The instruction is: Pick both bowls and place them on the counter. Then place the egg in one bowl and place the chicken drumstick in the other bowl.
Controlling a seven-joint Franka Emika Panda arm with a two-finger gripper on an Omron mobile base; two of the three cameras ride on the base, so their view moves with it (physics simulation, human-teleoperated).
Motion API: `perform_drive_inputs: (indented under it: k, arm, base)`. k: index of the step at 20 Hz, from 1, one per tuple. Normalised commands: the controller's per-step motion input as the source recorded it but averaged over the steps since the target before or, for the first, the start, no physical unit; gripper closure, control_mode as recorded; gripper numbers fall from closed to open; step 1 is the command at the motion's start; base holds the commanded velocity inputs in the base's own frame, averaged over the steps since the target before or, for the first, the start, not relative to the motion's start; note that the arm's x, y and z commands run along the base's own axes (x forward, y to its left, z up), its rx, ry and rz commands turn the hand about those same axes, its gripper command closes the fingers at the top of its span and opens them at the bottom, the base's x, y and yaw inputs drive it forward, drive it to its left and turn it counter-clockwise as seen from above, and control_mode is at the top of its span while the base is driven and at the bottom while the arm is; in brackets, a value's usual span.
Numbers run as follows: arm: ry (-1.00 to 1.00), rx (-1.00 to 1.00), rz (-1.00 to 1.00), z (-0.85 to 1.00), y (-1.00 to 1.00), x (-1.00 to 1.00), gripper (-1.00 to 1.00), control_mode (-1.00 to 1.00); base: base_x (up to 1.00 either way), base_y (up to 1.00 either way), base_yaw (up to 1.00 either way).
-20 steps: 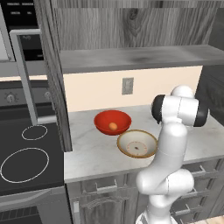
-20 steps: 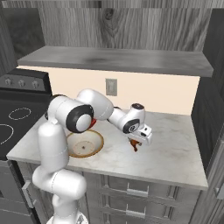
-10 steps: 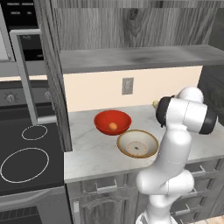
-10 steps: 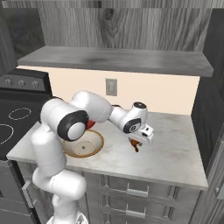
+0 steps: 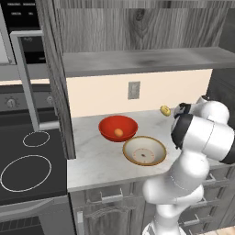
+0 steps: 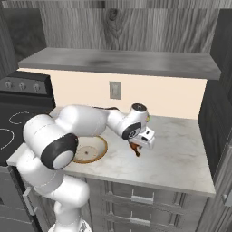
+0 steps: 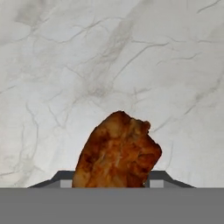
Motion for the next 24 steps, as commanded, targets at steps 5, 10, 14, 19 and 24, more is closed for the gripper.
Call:
perform_drive_inputs:
  k: [5,10,14,19,24]
  arm:
    - [-0.06,0.00,0.00,0.36,0.38,-0.33,1.00,-1.00]
    - [-0.05,0.00,0.00,0.37,0.43,-0.27,1.00,-1.00]
    - [-0.08,0.00,0.00,0.37,0.52,-0.20,1.00,-1.00]
    - [-0.08,-0.02,0.00,0.24,0.61,-0.10,1.00,-1.00]
    - [-0.04,0.00,0.00,0.15,0.63,-0.07,1.00,-1.00]
  base:
    - [0.00,0.00,0.00]
    - [0.00,0.00,0.00]
    - [0.00,0.00,0.00]
    - [0.00,0.00,0.00]
    - [0.00,0.00,0.00]
